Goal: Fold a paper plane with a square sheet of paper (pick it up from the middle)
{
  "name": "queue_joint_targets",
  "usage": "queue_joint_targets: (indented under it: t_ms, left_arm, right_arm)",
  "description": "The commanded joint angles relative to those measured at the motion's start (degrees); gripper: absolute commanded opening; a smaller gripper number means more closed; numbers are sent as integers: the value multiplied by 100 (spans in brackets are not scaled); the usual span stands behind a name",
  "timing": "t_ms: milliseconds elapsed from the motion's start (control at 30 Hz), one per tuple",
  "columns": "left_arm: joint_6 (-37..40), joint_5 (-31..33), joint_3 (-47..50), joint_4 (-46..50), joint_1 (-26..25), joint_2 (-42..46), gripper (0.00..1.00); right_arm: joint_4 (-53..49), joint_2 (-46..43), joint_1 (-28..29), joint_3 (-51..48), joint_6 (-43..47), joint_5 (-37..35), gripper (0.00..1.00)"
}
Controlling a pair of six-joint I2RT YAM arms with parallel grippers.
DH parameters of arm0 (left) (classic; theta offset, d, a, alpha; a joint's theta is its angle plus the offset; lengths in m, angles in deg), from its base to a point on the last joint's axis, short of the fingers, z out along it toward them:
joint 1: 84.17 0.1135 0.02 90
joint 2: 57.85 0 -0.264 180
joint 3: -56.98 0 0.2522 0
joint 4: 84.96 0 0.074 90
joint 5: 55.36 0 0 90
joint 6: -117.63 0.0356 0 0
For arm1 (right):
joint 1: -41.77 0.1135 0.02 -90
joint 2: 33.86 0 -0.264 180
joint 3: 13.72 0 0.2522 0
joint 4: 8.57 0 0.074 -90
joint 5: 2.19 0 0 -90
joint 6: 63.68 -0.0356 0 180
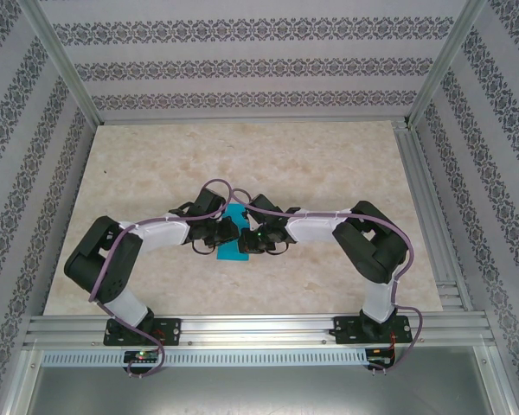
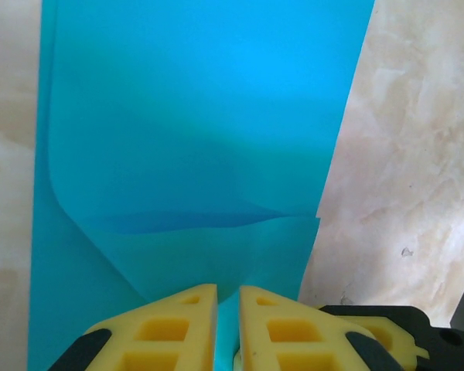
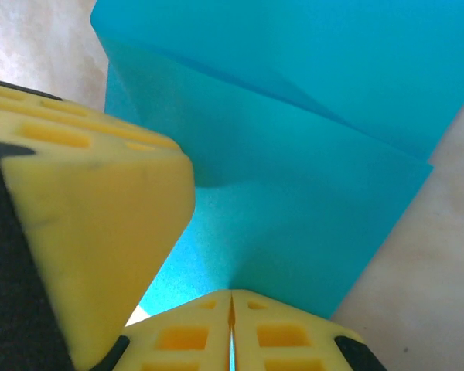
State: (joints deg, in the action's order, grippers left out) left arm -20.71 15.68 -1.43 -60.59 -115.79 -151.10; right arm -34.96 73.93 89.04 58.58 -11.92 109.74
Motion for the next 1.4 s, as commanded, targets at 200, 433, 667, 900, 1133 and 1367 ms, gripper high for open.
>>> queue_joint_targets:
  t_ms: [200, 433, 667, 900, 1133, 1367]
  left_arm:
    - [216, 188, -61, 164, 2, -311, 15]
    - [318, 572, -12, 214, 330, -326, 15]
    - [469, 656, -137, 117, 727, -356, 15]
    - [629, 662, -305, 140, 1157, -389, 15]
    - [743, 22, -238, 150, 1197, 260, 16]
    - [608, -735, 160, -211, 868, 463, 16]
  right_arm:
    - [-554, 264, 63, 46, 102, -363, 9]
    - [-953, 381, 81, 2, 351, -486, 9]
    - [-995, 453, 80, -80, 422, -510, 9]
    - [-951, 471, 78, -80, 390, -515, 9]
    - [-573, 282, 72, -19, 235, -313, 9]
    - [-74, 60, 22, 91, 59, 114, 10]
